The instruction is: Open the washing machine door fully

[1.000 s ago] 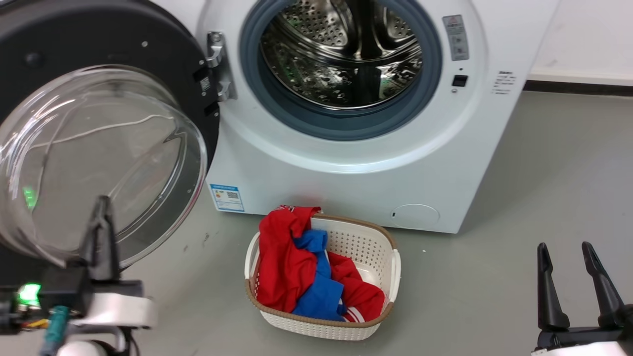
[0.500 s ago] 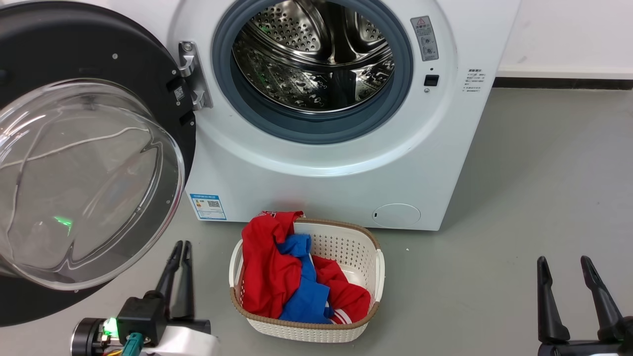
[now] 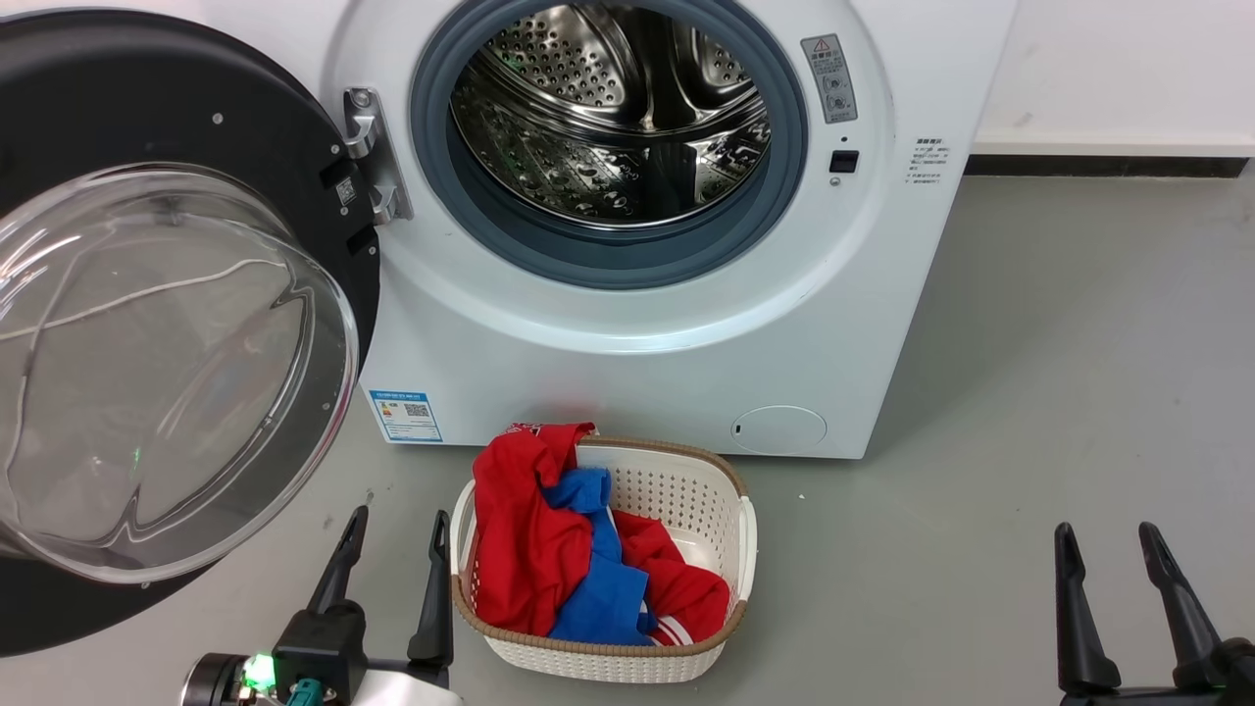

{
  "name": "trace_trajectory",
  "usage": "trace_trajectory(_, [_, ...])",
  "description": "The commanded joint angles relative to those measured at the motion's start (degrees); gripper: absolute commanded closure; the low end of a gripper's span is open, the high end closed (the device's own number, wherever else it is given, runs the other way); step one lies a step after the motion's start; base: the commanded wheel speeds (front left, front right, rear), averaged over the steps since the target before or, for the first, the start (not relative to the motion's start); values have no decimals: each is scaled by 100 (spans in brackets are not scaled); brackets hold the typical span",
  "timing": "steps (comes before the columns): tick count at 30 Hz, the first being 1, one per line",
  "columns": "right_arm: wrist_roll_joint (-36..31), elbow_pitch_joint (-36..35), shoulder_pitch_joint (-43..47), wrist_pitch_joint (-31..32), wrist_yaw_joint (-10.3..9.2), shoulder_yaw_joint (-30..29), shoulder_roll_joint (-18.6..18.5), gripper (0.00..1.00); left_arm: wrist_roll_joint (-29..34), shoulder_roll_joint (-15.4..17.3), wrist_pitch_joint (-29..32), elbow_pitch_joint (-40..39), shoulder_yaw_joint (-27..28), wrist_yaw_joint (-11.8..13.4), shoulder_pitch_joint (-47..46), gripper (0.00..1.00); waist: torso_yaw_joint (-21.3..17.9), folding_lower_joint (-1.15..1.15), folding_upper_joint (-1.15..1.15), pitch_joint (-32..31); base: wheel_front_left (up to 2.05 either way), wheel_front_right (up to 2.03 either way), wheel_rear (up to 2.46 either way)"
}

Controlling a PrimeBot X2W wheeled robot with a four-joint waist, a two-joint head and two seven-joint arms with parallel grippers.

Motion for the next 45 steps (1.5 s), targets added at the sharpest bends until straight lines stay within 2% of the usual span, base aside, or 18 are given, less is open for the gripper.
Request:
trace_trajectory(1, [16, 11, 75, -10, 0, 5, 6, 0, 10, -4, 13, 9, -1, 23, 57, 0, 2, 0, 0, -2, 0, 0, 0])
trace_trajectory(17, [52, 60, 115, -10, -1, 11, 6, 0, -42, -14, 13, 89, 21, 177, 121, 0, 20, 0, 0, 13, 0, 0, 0])
trace_trajectory(18, [36, 59, 47, 0, 0, 11, 0, 100, -60, -11, 0, 91, 12, 153, 86, 100, 20, 0, 0, 13, 0, 0, 0])
trace_trajectory(23, [52, 311, 46, 10, 0, 27, 8, 100, -82, -20, 5, 347, -7, 142, 178, 100, 20, 0, 0, 14, 0, 0, 0])
trace_trajectory(45, [2559, 722, -479, 483, 0, 171, -118, 100, -2612, -21, 615, 504, 271, -83, -176, 100, -10, 0, 0, 36, 0, 0, 0])
